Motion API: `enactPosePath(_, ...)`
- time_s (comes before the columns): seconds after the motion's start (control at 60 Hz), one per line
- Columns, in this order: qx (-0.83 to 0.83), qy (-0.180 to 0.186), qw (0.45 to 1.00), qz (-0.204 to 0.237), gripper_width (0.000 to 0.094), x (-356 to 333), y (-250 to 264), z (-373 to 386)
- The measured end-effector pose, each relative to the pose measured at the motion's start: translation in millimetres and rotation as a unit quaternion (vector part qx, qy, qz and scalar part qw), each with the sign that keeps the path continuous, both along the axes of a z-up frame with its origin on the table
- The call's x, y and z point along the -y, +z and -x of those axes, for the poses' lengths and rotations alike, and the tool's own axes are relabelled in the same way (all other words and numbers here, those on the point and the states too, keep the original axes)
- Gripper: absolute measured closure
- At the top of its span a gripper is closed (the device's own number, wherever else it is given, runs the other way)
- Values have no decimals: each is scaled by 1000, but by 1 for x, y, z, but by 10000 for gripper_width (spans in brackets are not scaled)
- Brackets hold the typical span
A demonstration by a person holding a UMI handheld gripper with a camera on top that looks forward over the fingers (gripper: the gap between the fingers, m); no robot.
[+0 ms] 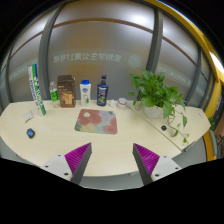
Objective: Arrange mouse
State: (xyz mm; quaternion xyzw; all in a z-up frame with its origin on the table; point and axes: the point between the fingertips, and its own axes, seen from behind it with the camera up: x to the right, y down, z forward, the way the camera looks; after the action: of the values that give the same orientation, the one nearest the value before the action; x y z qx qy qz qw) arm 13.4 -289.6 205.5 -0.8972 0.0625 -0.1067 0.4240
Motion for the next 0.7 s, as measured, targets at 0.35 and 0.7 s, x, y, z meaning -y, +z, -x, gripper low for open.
enactPosePath(0.35,-21,15,999,48,82,38,-90,77)
enactPosePath(0.7,-85,130,987,35,83,-38,-170,325)
